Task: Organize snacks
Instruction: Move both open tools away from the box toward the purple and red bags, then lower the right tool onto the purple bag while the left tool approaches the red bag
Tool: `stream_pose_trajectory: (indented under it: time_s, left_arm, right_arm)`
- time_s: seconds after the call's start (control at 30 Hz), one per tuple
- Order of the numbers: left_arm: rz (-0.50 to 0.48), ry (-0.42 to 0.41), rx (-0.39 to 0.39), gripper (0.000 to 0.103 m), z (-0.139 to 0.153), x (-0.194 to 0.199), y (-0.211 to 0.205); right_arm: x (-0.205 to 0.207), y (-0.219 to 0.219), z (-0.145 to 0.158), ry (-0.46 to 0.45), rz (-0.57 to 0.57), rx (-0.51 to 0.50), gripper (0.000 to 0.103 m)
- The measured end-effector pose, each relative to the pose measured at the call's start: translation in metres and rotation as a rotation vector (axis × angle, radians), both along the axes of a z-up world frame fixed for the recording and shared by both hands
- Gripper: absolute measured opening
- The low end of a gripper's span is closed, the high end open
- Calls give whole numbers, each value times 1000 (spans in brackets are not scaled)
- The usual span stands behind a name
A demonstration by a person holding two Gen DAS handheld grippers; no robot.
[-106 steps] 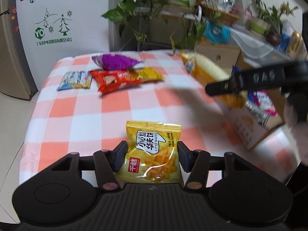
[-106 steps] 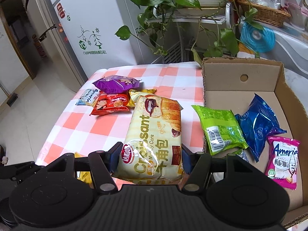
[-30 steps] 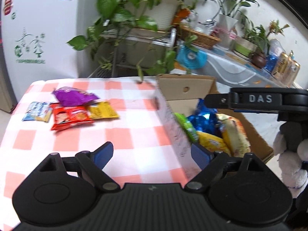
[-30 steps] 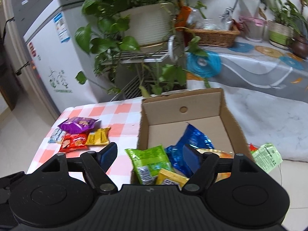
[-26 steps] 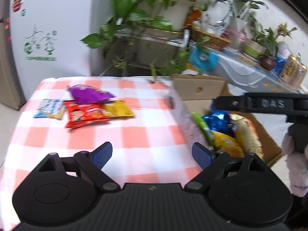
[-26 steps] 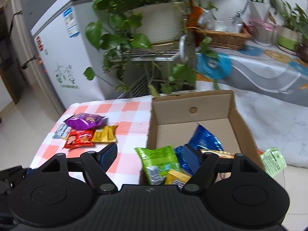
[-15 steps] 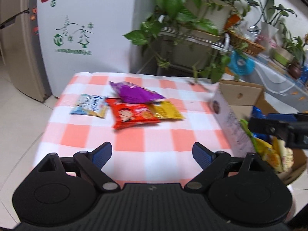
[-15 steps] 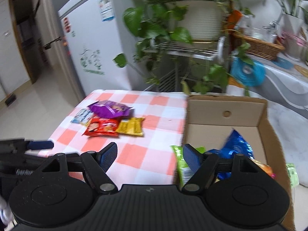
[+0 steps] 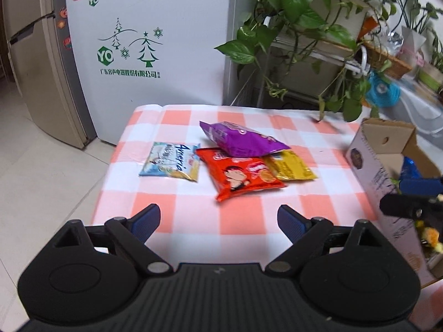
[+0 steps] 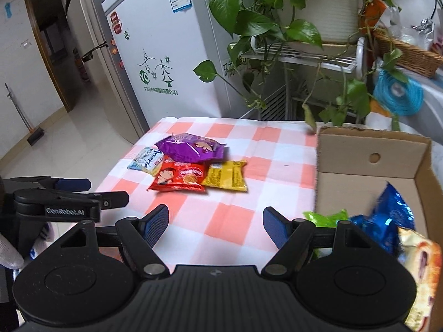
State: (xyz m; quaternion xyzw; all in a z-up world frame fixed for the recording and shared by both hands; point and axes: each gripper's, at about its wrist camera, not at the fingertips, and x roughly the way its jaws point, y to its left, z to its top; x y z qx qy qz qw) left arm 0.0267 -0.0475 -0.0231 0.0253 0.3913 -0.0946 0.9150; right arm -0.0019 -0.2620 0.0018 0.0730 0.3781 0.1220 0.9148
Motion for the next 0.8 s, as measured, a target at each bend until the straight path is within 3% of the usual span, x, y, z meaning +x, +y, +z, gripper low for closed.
stream_pose_trajectory:
  time_s: [0.43, 0.8]
  left_arm:
    - [29, 28, -59, 91, -25, 55, 0]
    - [18, 25, -125, 91, -43, 94, -18]
  right_arm:
    - [76, 16, -19, 33, -71, 71, 80]
    - [140, 25, -29, 12, -44, 89, 77]
